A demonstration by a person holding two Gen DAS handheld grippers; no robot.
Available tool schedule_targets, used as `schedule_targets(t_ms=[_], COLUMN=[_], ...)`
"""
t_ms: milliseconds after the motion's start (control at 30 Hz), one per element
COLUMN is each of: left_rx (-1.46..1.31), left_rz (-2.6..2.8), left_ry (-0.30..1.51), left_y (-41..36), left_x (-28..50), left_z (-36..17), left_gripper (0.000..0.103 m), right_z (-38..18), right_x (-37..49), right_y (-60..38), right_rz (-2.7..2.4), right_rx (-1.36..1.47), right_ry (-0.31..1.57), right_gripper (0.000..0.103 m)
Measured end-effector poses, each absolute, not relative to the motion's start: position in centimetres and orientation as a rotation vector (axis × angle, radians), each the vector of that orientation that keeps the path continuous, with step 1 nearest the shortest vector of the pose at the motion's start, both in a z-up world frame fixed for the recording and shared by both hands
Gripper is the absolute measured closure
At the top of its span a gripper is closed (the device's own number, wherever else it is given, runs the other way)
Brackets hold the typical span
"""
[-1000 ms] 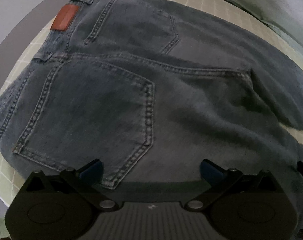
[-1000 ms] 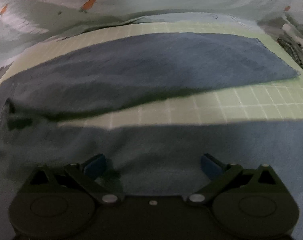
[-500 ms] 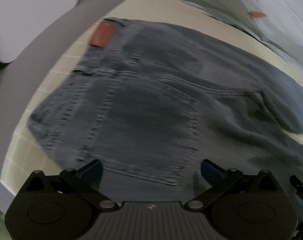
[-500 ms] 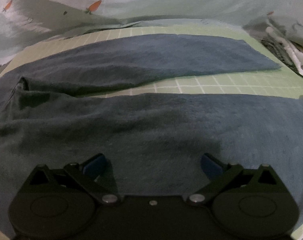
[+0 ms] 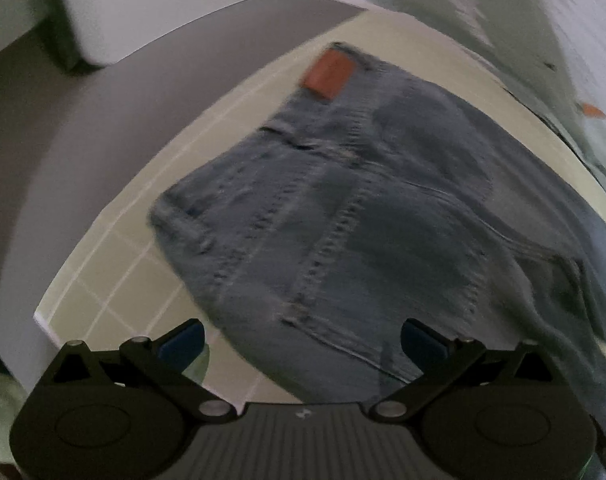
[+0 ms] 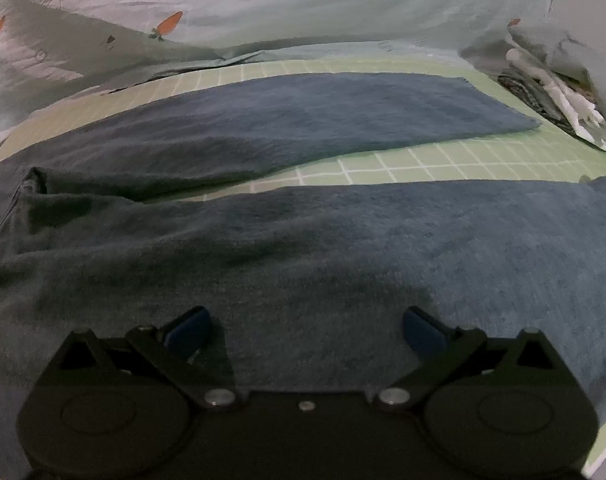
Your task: Fold clothes
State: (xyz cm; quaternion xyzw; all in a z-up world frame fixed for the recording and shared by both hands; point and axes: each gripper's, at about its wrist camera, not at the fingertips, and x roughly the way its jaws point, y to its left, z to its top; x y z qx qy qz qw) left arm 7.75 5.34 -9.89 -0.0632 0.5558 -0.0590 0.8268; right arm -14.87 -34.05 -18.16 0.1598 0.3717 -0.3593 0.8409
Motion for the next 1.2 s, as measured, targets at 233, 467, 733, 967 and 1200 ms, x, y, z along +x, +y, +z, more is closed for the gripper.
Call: schedule_targets(t_ms=[233, 467, 733, 967, 1200], left_rx=[-0.292, -0.393, -0.422, -0.337, -0.253], left_rz=[-0.110, -0.084, -0.020, 0.037, 0.071], left_ry=[1.238, 1.213, 1.190, 1.165, 1.136], left_y=[6.5, 7.9, 8.5, 6.4, 4.7], left_x=[8.3, 8.4, 8.2, 7.5, 6.3], left_z=[-11.5, -11.6, -11.5, -10.8, -10.1], left_gripper=[0.031, 0.084, 0.085, 0.082, 0.082], right_z=[-18.2, -18.0, -17.8, -17.1, -17.0], right_x=[-14.9, -15.0, -15.7, -19.9, -26.0], right_y=[-33.5, -33.1, -32.5, -35.7, -41.2], right_rz=[-0.780, -0.763, -0.650, -0.687, -0.843], right_rx=[0.339, 0.342, 0.317, 0.420, 0.533], right_ry=[0.776, 0.794, 0.826, 0.758, 0.699], right_gripper=[0.000, 0.000, 0.000, 0.000, 0.000])
